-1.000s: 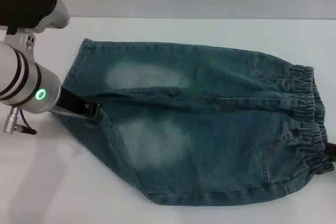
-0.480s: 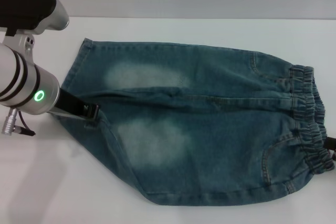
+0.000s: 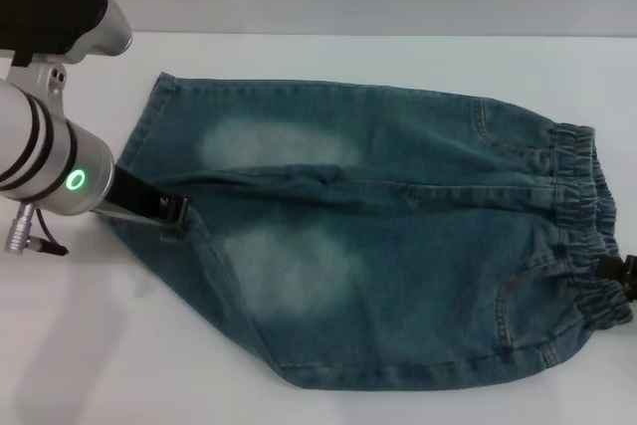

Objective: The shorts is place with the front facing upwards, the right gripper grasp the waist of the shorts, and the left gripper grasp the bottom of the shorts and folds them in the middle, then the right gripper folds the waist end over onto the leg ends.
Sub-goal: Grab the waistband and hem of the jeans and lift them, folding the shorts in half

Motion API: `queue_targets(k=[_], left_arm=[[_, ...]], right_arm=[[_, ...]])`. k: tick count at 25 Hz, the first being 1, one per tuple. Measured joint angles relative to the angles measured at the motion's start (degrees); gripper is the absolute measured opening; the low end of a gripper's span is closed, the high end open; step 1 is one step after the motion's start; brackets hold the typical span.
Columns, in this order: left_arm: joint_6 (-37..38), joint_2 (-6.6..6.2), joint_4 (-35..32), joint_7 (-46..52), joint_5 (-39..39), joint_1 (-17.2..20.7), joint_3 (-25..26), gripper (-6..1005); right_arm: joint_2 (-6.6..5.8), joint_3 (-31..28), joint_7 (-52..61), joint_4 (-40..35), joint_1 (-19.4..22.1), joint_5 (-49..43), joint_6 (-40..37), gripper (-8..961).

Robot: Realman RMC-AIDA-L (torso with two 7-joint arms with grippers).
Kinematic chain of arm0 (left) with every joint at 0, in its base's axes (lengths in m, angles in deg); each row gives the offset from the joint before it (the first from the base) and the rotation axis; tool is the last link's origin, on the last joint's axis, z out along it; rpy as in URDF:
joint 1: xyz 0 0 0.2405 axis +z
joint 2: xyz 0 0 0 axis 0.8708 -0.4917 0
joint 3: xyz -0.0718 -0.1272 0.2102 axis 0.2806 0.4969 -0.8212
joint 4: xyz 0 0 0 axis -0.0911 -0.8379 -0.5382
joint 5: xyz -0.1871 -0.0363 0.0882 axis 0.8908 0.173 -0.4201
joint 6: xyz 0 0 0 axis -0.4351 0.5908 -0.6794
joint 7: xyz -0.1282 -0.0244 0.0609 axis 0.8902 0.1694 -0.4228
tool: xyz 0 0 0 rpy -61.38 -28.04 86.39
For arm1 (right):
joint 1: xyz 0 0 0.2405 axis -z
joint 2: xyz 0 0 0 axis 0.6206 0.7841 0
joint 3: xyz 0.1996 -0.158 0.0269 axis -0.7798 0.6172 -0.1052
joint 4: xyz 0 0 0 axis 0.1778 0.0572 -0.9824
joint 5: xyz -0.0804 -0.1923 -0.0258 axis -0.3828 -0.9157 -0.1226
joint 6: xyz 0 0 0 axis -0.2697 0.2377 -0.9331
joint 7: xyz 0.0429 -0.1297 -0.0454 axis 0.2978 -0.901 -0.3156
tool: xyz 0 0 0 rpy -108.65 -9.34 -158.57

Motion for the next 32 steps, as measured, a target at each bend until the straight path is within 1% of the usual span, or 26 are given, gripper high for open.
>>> queue_targets(k=[14, 18, 20, 30, 32], left_arm=[[0.0, 0.03, 0.06, -0.08, 0.0, -0.2, -0.09, 77], [-0.02, 0.03, 0.02, -0.07, 0.0, -0.2, -0.09, 78], [-0.03, 0.02, -0.03, -0.03, 0.0, -0.2, -0.09, 78], [-0.03, 0.0, -0.05, 0.32, 0.0, -0.2, -0.09, 80], [0.03, 0.04, -0.05, 0.36, 0.0, -0.19, -0.09, 80]], right_arm=[[-0.02, 0.65, -0.72, 0.6, -0.93, -0.19, -0.66, 663], [0.25, 0.24, -1.11, -0.21, -0.38, 0.12, -0.92, 539], [0.16, 0.23, -1.12, -0.14, -0.25, 0.13, -0.78, 477], [-0.06, 0.16, -1.26, -0.01, -0.43, 0.66, -0.83, 238], [-0.08, 0.18, -1.62, -0.01, -0.52, 1.78, -1.22, 173]])
